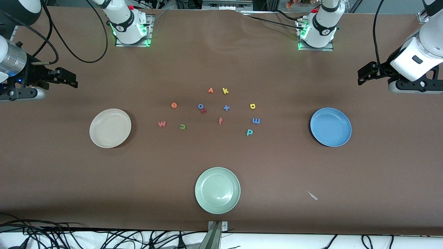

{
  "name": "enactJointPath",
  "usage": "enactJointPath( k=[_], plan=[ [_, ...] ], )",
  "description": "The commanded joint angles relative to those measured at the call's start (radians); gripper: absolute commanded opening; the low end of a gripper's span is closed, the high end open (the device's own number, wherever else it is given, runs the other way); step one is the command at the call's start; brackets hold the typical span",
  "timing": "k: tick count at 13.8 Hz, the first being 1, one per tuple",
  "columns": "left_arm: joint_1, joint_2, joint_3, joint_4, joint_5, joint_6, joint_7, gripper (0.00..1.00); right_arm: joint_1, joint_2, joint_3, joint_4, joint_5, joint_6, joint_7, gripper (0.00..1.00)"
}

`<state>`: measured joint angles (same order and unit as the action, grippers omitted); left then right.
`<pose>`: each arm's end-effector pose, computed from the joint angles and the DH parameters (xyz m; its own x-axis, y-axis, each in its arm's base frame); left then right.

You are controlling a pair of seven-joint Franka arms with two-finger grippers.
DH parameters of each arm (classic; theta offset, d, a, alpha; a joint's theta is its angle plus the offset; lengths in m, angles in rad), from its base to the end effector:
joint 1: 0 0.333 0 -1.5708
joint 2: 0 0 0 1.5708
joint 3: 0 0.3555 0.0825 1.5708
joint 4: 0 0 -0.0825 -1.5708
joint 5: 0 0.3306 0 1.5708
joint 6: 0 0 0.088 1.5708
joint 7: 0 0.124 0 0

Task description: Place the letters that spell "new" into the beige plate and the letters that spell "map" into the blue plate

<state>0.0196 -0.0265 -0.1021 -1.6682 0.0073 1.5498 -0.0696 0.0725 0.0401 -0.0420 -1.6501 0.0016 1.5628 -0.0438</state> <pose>0.4833 -0.0398 0.6178 0.9958 -0.0121 -0.0910 -0.0137 -0.9998 -0.0164 0.5060 0.0161 0.5933 0.9892 0.0738 -0.1269 0.0737 -0.9973 -0.0055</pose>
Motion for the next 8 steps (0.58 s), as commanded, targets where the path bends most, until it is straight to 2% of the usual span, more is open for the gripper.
enactJointPath(
  k=[1, 8],
  plan=[
    [-0.003, 0.011, -0.002, 0.031, -0.023, -0.008, 0.007, 1.00, -0.008, -0.002, 0.007, 0.004, -0.015, -0.004, -0.002, 1.00],
    [-0.010, 0.059, 0.001, 0.113, -0.015, -0.007, 0.001, 1.00, -0.008, -0.002, 0.007, 0.001, -0.015, -0.006, -0.007, 1.00]
  ],
)
